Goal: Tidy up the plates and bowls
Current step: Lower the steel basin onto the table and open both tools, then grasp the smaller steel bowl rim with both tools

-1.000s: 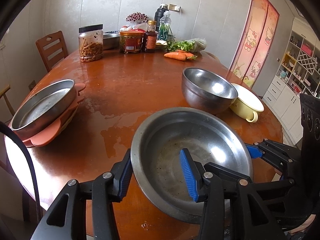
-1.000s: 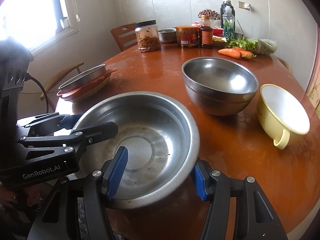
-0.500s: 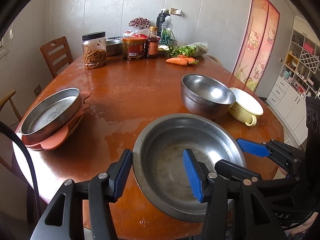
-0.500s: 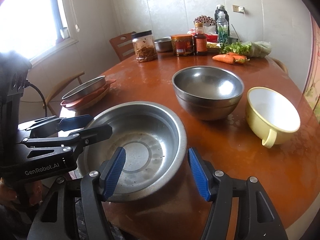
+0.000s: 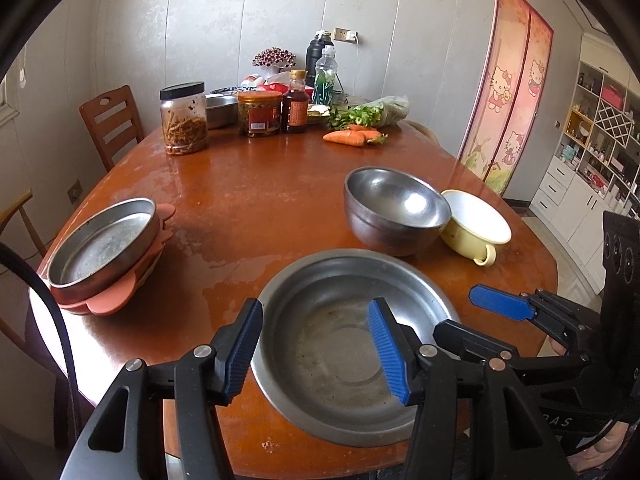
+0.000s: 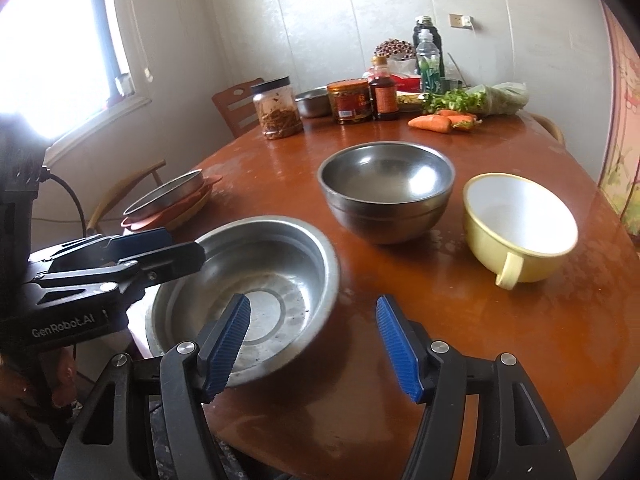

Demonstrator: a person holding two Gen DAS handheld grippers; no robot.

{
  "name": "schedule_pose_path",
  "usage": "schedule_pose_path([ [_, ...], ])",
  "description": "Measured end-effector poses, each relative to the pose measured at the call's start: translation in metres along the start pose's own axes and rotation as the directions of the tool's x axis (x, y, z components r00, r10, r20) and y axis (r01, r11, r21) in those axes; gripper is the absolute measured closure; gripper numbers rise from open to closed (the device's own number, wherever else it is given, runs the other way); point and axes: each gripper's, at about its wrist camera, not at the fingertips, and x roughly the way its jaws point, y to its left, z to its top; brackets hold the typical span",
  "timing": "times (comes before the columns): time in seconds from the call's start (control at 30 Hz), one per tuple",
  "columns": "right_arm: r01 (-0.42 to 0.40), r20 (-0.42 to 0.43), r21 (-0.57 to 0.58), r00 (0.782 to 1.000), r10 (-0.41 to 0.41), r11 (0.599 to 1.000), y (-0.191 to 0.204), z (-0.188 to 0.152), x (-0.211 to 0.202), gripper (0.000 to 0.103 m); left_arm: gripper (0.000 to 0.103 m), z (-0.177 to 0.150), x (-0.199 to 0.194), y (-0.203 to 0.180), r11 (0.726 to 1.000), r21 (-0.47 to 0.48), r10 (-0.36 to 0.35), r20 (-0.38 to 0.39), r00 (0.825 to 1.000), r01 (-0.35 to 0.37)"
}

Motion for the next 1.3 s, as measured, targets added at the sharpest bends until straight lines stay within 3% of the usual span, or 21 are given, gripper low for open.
schedule_pose_path([
  [0.3, 0.013, 0.036, 0.054, 0.999, -0.015, 0.998, -0.022, 0.008, -0.009, 0.035, 0.048, 0.025, -0.001, -0.009, 1.000, 0.024, -0.008, 0.023, 1.000, 0.007],
  [0.63, 0.024, 0.063, 0.086, 0.998, -0.029, 0.996, -0.041, 0.028, -0.002, 0.035, 0.048, 0.051, 0.020, -0.024, 0.997, 0.070, -0.031, -0.008, 0.999, 0.032],
  [0.87, 0.028, 0.077, 0.120, 0.996, -0.038, 0.992, -0.056, 0.052, 0.013, 0.035, 0.048, 0.075, 0.046, -0.023, 0.996, 0.059, -0.064, -0.056, 0.996, 0.067],
  [1.3, 0.071, 0.030, 0.115, 0.997, -0.075, 0.991, -0.070, 0.076, 0.044, 0.035, 0.048, 0.104, 0.095, -0.023, 0.995, 0.077, -0.047, -0.138, 0.989, 0.058],
])
